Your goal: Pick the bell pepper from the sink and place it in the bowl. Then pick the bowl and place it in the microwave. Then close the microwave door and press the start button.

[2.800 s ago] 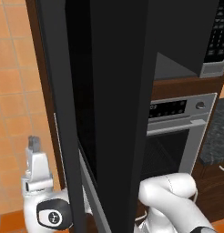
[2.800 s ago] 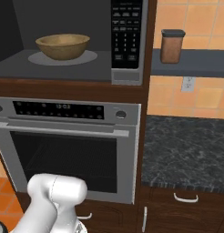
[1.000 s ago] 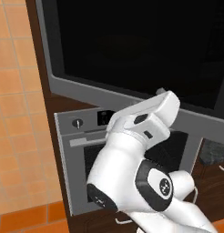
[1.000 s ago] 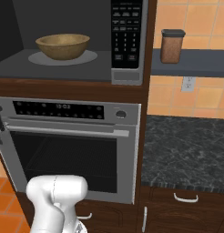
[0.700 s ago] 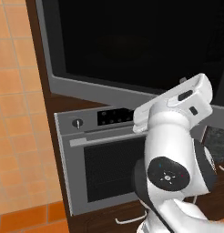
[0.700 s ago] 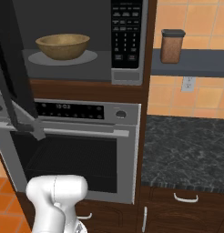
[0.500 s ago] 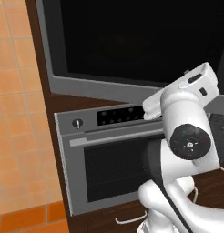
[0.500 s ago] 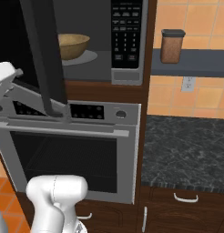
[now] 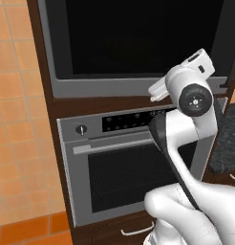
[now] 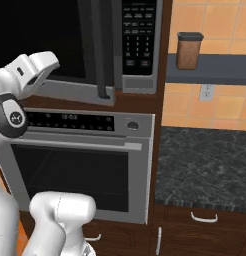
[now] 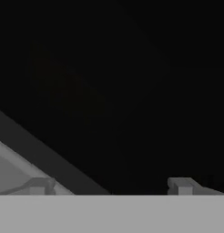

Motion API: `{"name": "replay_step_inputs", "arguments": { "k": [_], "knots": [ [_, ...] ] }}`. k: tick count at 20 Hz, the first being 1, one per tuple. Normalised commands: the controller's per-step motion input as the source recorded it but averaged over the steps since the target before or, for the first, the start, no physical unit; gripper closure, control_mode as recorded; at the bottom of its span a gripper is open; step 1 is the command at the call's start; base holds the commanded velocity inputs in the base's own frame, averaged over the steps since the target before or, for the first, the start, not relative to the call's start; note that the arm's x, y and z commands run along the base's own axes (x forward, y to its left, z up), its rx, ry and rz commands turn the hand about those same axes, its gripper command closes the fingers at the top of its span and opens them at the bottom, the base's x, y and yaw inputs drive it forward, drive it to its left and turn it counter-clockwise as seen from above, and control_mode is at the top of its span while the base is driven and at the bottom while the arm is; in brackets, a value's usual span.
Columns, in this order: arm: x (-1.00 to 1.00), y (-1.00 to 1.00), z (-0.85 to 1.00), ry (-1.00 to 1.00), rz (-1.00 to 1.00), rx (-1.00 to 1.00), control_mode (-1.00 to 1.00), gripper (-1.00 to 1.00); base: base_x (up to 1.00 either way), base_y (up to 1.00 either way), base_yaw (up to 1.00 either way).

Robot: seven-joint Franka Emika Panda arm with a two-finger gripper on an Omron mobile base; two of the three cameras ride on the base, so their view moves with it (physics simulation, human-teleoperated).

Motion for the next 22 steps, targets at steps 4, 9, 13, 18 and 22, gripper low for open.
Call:
{"name": "replay_step_inputs", "arguments": {
  "k": [4, 9, 13, 18, 22],
  "knots": [
    [0.95, 0.00, 0.00, 0.00, 0.13, 0.00, -1.00, -1.00, 0.00, 0.00, 0.00],
    [0.76, 0.00, 0.00, 0.00, 0.12, 0.00, -1.00, -1.00, 0.00, 0.00, 0.00],
    [0.48, 0.00, -0.04, 0.00, 0.12, 0.00, -1.00, -1.00, 0.00, 0.00, 0.00],
    [-0.69, -0.25, -0.02, -0.07, 0.04, 0.00, -1.00, -1.00, 0.00, 0.00, 0.00],
    [-1.00, -0.77, 0.00, -0.20, 0.00, 0.03, -1.00, -1.00, 0.00, 0.00, 0.00]
  ]
}}
